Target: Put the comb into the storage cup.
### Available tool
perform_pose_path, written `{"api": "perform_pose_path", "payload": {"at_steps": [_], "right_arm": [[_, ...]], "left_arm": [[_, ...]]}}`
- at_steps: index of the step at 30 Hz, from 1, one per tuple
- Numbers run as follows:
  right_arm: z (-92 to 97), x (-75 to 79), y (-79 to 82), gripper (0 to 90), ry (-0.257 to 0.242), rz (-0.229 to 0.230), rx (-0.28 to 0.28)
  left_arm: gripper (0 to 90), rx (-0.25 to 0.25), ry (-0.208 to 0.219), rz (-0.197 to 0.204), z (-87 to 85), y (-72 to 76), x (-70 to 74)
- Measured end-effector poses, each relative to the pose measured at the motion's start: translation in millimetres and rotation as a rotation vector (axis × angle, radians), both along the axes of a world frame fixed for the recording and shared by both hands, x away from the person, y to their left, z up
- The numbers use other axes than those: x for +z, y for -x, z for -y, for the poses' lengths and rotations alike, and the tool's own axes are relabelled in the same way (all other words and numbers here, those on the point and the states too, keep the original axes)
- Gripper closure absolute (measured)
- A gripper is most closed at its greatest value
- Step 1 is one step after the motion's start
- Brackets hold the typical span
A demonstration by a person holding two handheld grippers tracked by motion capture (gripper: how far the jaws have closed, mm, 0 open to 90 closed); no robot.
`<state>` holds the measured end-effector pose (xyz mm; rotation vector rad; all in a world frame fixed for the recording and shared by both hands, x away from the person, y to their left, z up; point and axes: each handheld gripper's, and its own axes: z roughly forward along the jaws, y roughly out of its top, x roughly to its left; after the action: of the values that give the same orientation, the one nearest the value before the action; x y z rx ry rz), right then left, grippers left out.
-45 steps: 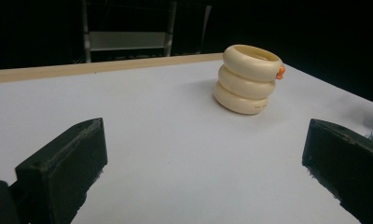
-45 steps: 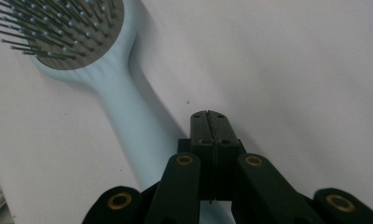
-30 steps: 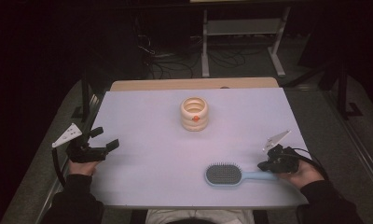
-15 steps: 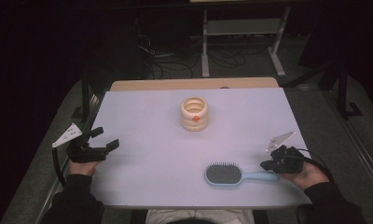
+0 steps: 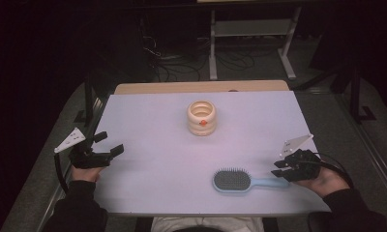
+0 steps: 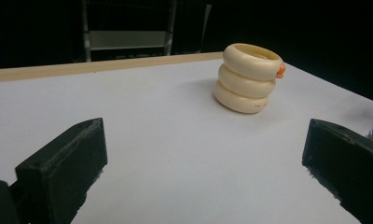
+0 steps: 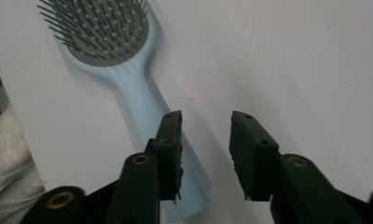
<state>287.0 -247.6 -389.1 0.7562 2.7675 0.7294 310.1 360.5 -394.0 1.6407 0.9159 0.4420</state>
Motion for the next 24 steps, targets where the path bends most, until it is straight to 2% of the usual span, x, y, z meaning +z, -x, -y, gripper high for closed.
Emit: {"api": "perform_pose_path", "payload": {"at_steps": [5,9,11,14,16,24], "right_arm": [[-11.6,2.9,-0.5,41.9,-0.018,-0.018,0.019],[-23.1,0.2,-1.4,22.3,-0.011,-0.022,0.054],[-29.5,-1.9,-0.2,15.3,0.003,-0.019,0.079],[-37.9,-5.6,0.4,11.1,0.028,-0.038,0.126],[-42.3,-8.2,-0.1,3.9,0.040,-0.049,0.139],[-50.3,-13.5,-4.4,1.7,0.054,-0.082,0.157]], "left_arm": [[0.0,0.000,-0.001,0.000,-0.1,0.0,-0.1],[0.0,0.000,-0.001,0.000,-0.5,-0.1,0.0],[0.0,0.000,-0.001,0.001,-0.4,-0.1,-0.1],[0.0,0.000,-0.002,0.000,-0.1,-0.2,-0.1],[0.0,0.001,-0.001,0.001,-0.2,0.0,0.0],[0.0,0.001,0.002,0.003,-1.0,-0.3,-0.1]]}}
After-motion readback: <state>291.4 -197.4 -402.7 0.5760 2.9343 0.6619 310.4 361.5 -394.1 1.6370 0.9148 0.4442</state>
